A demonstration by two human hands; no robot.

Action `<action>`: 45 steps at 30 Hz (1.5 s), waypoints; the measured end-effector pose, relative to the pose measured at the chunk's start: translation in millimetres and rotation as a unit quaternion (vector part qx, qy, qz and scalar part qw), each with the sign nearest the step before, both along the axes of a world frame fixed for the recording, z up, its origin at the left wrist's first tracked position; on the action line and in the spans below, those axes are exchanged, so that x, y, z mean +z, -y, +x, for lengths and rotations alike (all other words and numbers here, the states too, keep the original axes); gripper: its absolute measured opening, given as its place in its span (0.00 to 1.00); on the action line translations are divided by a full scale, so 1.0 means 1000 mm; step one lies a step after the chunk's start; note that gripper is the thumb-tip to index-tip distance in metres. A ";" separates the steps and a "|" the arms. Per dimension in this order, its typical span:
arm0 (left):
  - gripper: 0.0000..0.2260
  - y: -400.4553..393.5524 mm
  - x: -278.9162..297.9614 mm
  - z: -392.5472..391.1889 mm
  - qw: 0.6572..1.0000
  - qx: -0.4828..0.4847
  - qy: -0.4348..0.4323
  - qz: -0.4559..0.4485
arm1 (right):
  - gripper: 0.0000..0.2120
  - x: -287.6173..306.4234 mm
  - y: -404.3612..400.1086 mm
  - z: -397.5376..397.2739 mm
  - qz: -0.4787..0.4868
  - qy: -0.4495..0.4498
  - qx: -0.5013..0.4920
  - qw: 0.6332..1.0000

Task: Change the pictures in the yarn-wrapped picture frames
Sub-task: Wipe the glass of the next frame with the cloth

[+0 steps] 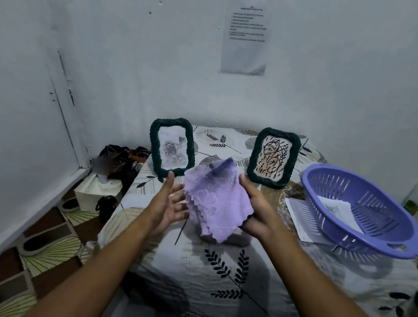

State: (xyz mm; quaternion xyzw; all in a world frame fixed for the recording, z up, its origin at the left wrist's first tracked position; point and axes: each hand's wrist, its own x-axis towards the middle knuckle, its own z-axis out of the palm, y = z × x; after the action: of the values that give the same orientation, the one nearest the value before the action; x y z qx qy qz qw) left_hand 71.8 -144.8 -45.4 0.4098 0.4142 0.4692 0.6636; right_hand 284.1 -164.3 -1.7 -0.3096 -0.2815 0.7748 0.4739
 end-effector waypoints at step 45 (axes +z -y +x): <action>0.18 -0.034 0.010 0.042 0.900 0.062 -0.425 0.077 | 0.14 -0.026 -0.035 0.043 -0.011 0.481 -0.154 0.863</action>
State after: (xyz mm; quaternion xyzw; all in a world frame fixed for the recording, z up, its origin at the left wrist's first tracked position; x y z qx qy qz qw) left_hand 113.6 -110.4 -35.3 0.5940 0.6437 0.3207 0.3604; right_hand 327.1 -129.5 -27.5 -0.6880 -0.4148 0.4502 0.3898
